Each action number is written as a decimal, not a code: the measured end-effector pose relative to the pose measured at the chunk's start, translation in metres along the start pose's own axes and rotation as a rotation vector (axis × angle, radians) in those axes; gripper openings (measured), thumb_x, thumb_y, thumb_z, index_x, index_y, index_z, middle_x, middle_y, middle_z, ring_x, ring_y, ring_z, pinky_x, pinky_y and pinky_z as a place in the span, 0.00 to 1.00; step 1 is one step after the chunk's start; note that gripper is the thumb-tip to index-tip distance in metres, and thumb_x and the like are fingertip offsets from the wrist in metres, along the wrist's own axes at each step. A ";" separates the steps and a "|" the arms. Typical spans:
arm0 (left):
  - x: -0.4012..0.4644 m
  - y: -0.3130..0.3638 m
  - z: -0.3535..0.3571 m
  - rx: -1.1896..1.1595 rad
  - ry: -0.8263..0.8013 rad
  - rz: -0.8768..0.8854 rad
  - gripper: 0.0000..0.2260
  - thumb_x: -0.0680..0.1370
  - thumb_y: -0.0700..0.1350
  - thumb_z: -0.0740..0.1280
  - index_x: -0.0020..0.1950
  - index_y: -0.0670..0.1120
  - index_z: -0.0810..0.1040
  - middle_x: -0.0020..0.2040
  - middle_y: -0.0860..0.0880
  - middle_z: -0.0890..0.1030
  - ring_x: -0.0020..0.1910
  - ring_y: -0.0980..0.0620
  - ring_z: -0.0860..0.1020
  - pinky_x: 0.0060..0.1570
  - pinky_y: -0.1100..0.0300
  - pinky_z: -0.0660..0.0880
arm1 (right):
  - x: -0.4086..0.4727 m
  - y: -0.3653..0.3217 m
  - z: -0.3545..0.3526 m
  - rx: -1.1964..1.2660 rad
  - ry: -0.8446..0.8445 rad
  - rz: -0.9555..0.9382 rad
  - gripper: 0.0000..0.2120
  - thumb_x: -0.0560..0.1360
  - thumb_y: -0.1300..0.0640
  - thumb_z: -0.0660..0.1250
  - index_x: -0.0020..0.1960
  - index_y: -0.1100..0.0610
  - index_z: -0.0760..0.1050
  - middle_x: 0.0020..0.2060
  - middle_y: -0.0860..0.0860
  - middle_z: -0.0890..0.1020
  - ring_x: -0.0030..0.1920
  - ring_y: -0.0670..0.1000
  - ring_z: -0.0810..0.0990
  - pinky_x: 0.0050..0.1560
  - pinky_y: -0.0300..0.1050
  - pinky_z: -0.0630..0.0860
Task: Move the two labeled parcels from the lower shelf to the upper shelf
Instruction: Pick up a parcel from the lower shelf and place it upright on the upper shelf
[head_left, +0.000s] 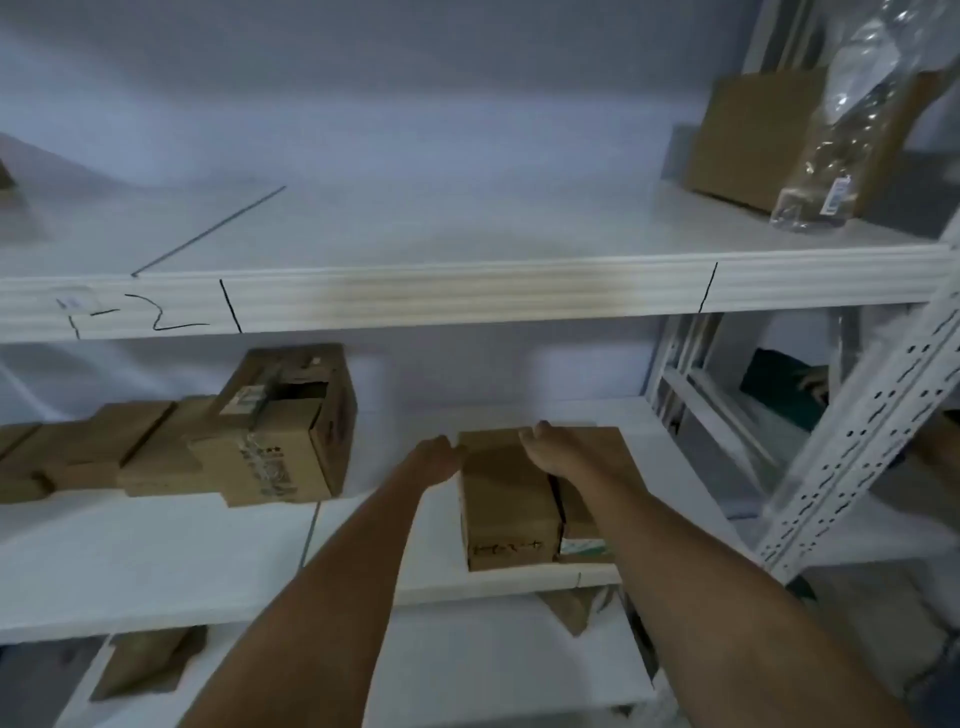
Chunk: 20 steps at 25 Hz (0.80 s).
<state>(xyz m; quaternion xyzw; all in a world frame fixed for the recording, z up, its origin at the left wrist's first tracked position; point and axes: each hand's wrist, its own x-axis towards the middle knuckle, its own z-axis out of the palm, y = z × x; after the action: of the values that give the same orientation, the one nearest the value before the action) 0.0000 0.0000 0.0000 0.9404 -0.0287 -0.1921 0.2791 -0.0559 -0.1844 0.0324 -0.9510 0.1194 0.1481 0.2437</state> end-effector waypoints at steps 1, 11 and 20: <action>0.001 0.001 0.011 -0.029 -0.026 -0.053 0.29 0.84 0.54 0.53 0.79 0.35 0.62 0.78 0.36 0.67 0.75 0.38 0.69 0.73 0.48 0.66 | 0.005 0.004 0.009 0.003 0.023 0.014 0.29 0.85 0.47 0.45 0.82 0.60 0.49 0.81 0.59 0.55 0.78 0.60 0.60 0.76 0.54 0.61; 0.021 -0.018 0.088 -0.776 -0.145 -0.300 0.31 0.81 0.61 0.60 0.75 0.39 0.71 0.68 0.38 0.79 0.65 0.41 0.79 0.65 0.50 0.76 | 0.038 0.008 0.046 -0.154 0.239 0.054 0.25 0.84 0.47 0.49 0.73 0.60 0.70 0.66 0.61 0.77 0.64 0.58 0.76 0.53 0.49 0.78; 0.001 -0.001 0.042 -0.578 0.248 -0.006 0.39 0.71 0.65 0.69 0.79 0.54 0.64 0.75 0.41 0.67 0.68 0.36 0.74 0.63 0.44 0.75 | 0.042 -0.007 0.024 0.463 0.100 0.041 0.42 0.76 0.27 0.47 0.78 0.54 0.62 0.74 0.57 0.71 0.73 0.60 0.69 0.71 0.54 0.64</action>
<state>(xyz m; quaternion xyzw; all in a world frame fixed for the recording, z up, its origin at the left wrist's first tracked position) -0.0151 -0.0203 -0.0330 0.8384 0.0643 -0.0769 0.5358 -0.0202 -0.1726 0.0010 -0.8732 0.1814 0.0743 0.4462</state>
